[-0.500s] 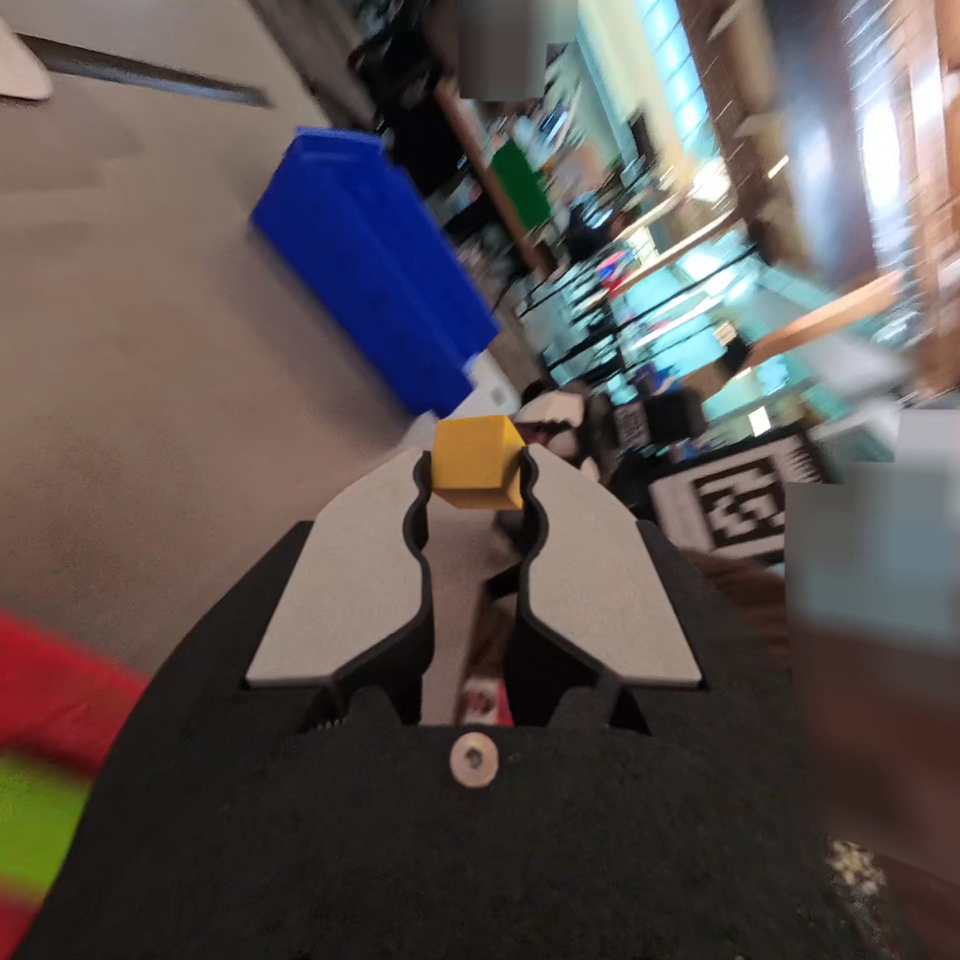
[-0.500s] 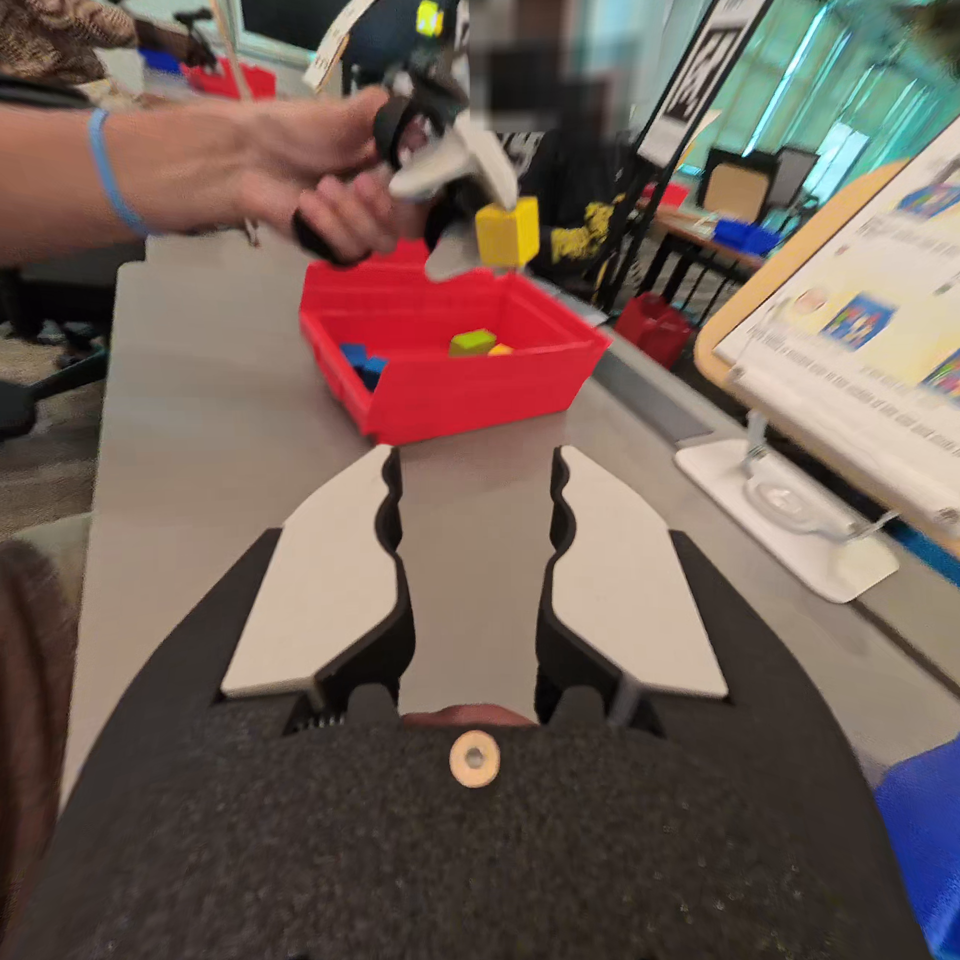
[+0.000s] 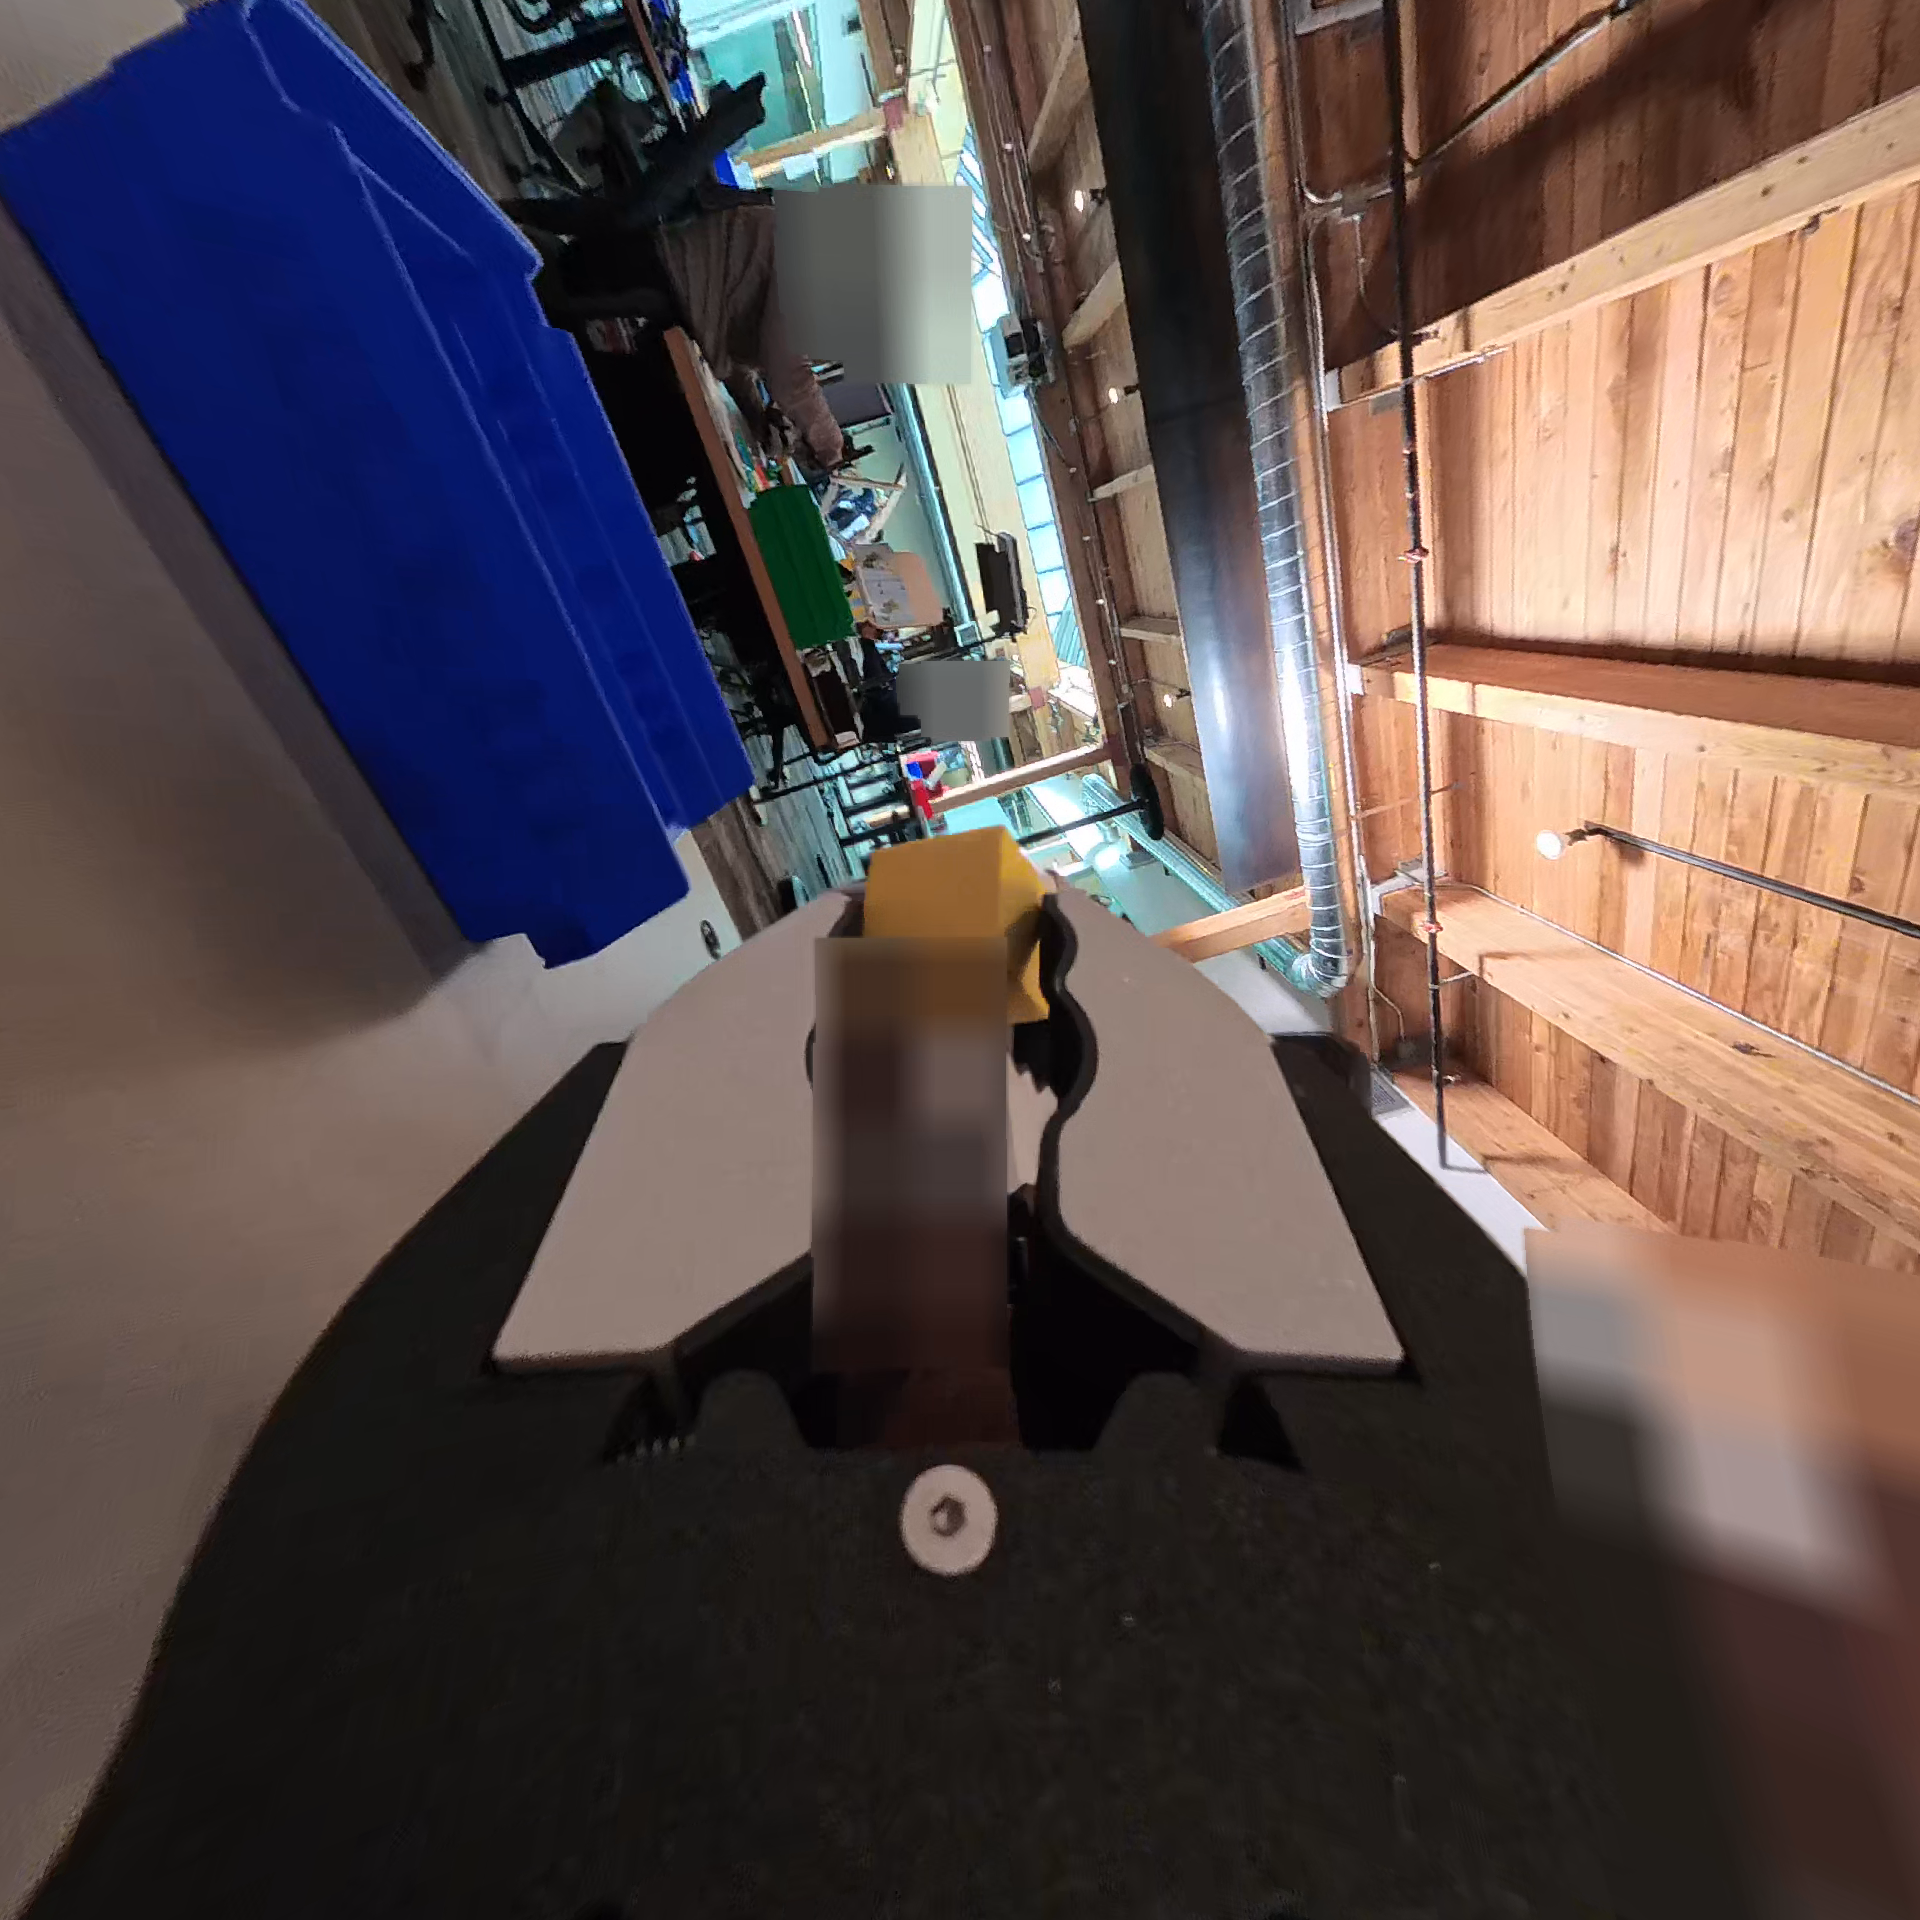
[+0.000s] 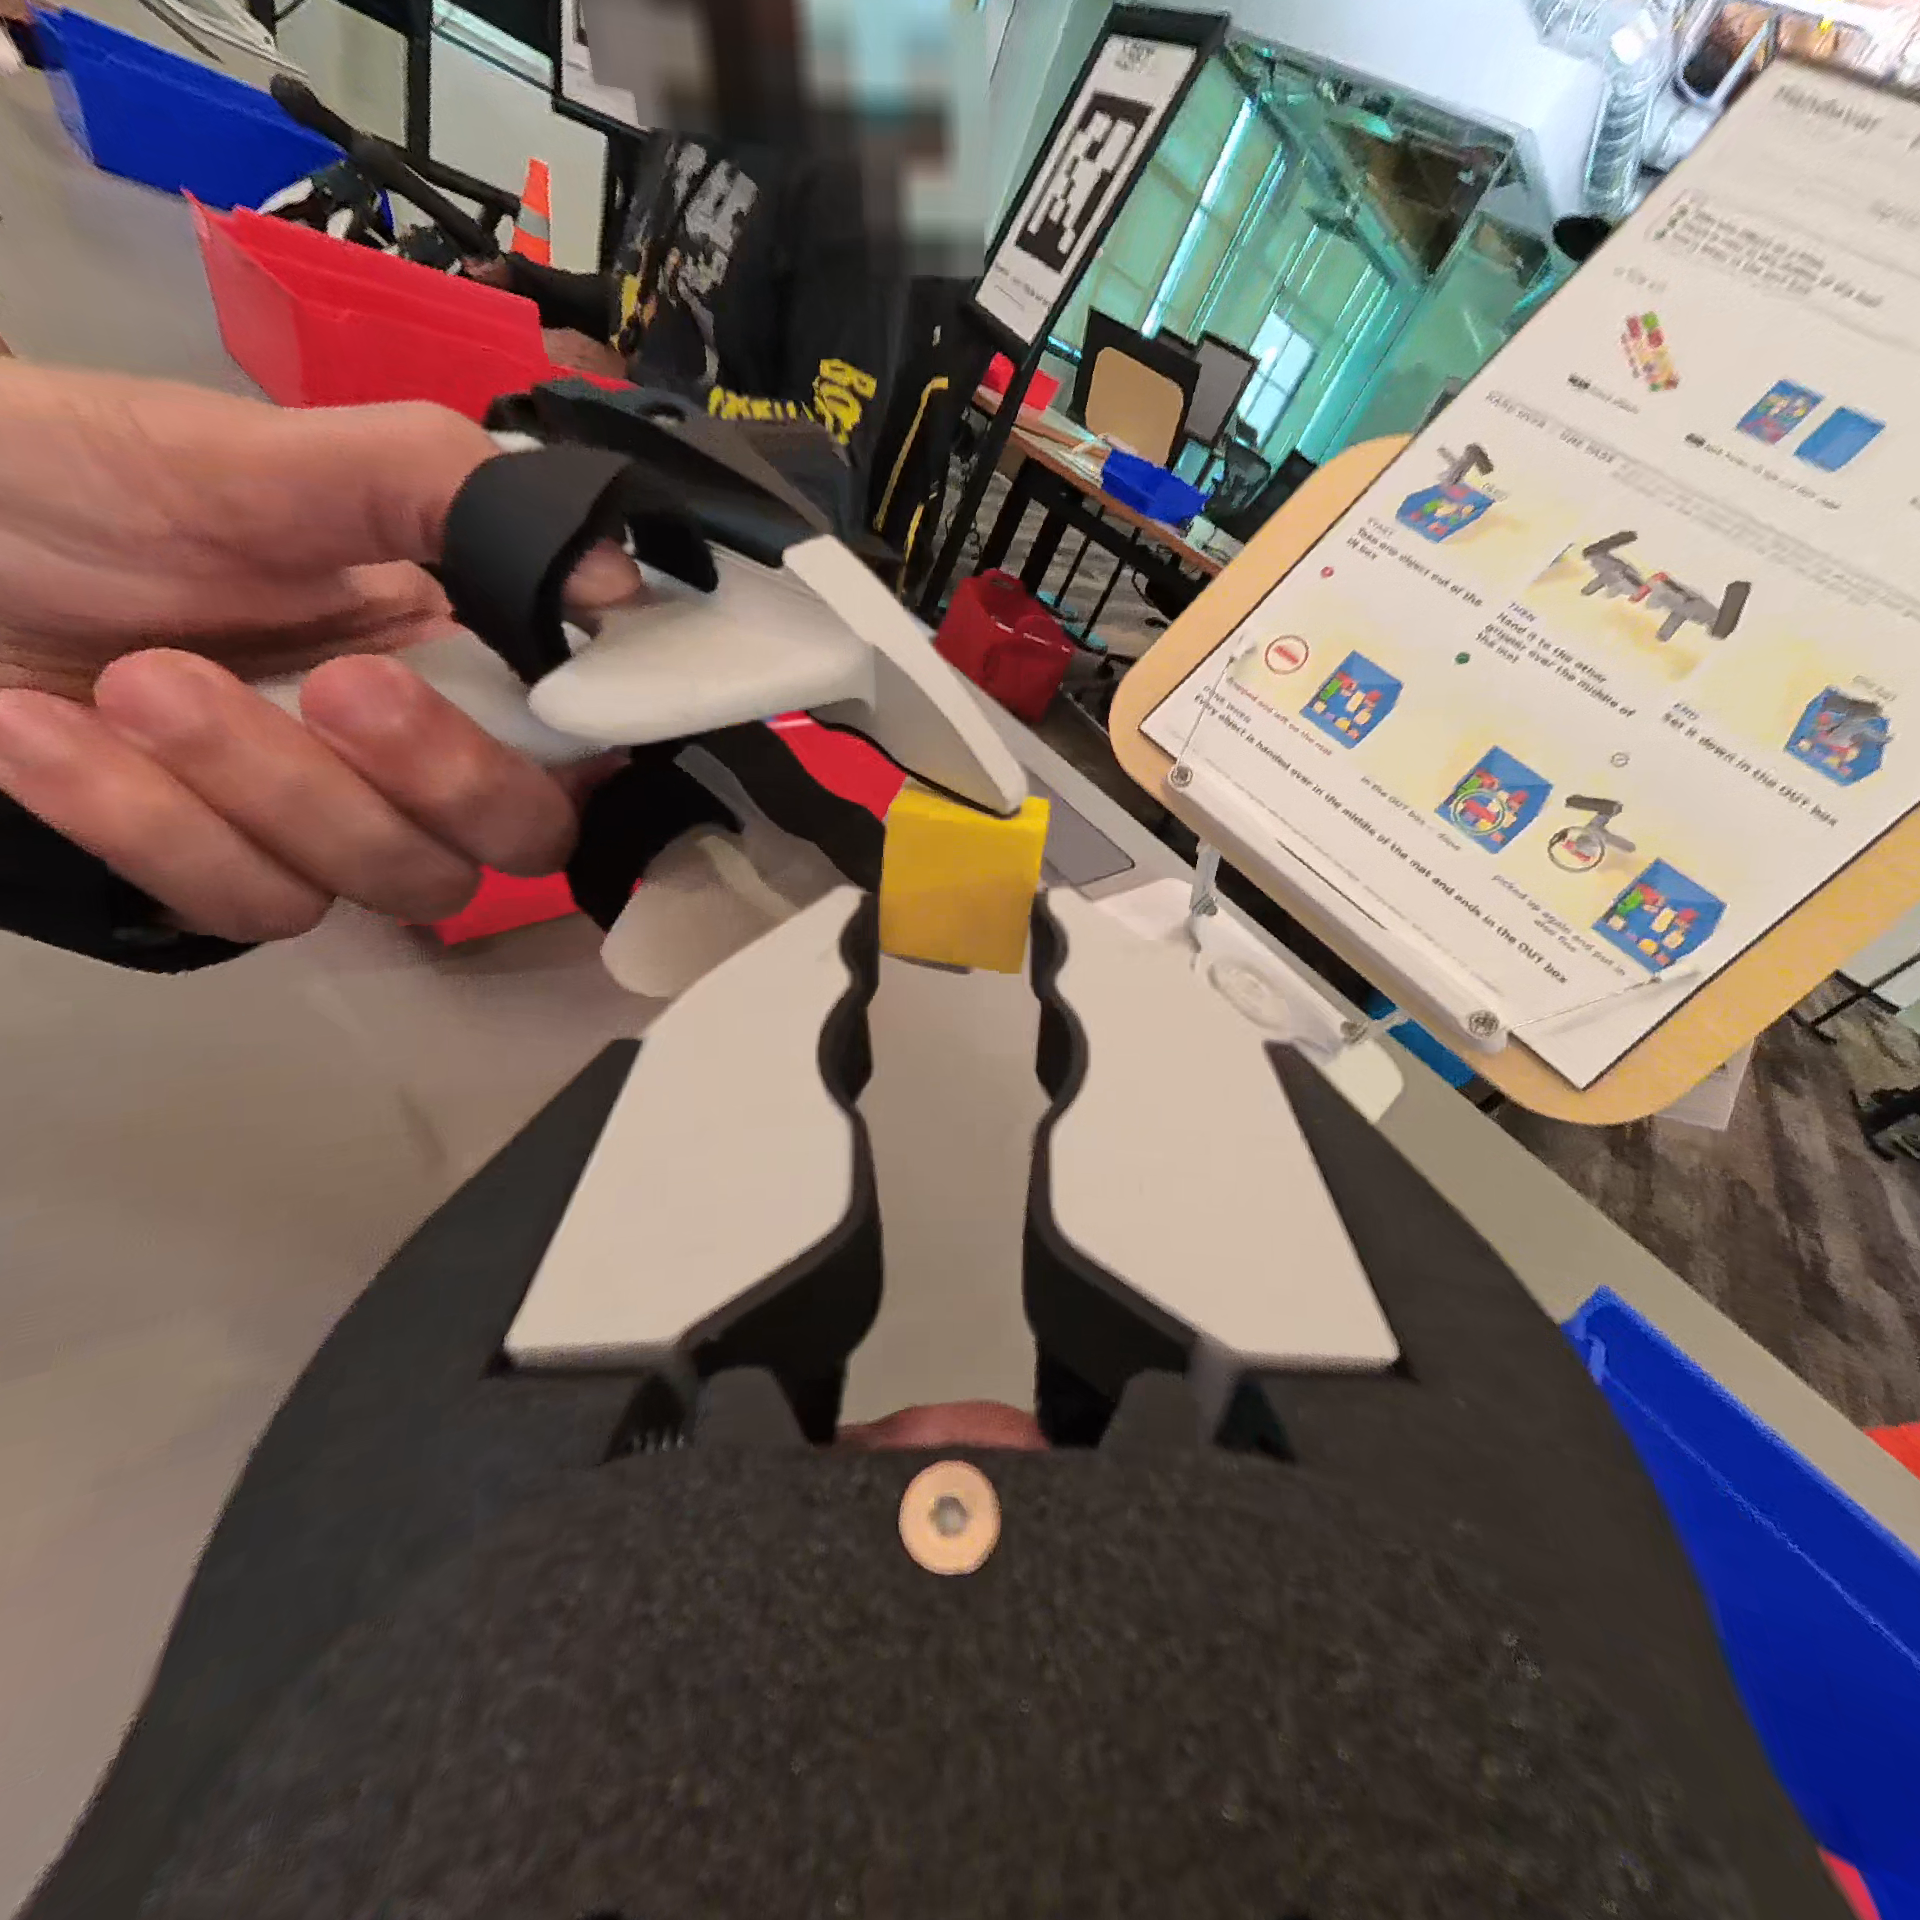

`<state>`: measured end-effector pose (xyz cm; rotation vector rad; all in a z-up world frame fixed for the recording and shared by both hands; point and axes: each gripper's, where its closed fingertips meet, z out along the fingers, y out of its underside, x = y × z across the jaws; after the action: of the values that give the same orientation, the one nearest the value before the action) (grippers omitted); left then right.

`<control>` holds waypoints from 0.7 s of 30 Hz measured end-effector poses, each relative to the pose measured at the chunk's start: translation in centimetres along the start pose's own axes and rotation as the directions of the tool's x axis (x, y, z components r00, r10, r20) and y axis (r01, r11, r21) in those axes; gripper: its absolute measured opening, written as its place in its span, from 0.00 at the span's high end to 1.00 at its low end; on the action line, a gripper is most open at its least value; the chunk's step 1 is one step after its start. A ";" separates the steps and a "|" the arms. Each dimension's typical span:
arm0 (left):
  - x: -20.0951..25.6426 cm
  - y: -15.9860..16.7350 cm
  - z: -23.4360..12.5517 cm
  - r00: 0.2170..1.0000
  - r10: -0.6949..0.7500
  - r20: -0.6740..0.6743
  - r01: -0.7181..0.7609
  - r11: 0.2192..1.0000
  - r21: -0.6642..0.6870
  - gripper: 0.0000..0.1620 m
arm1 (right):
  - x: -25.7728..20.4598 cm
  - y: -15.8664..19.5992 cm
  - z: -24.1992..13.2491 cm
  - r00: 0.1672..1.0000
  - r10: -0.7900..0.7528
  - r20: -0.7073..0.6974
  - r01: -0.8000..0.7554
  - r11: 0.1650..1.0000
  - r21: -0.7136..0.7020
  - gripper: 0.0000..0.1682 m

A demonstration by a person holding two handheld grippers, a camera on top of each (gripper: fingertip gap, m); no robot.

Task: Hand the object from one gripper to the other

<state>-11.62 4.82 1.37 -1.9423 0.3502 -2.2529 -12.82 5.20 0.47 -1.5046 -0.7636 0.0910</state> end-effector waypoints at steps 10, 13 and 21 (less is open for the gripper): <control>-2.8 6.2 -4.2 0.897 0.366 0.247 -0.371 0.928 -0.029 0.65 | 8.4 -3.5 -5.0 0.992 -0.048 -0.114 0.041 0.997 -0.059 0.84; -5.1 10.3 -7.2 0.807 0.467 0.361 -0.468 0.879 -0.091 0.66 | 15.8 -1.9 -9.3 0.983 0.050 -0.176 -0.100 0.953 -0.287 0.84; -6.7 12.0 -12.1 0.636 0.578 0.511 -0.604 0.785 -0.135 0.69 | 19.1 18.0 -16.7 0.905 0.356 -0.231 -0.380 0.435 -0.816 0.84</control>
<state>-23.07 -3.98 -9.92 -1.9357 0.7183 -1.2382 17.38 2.53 -6.50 -2.6346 -0.4203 0.0172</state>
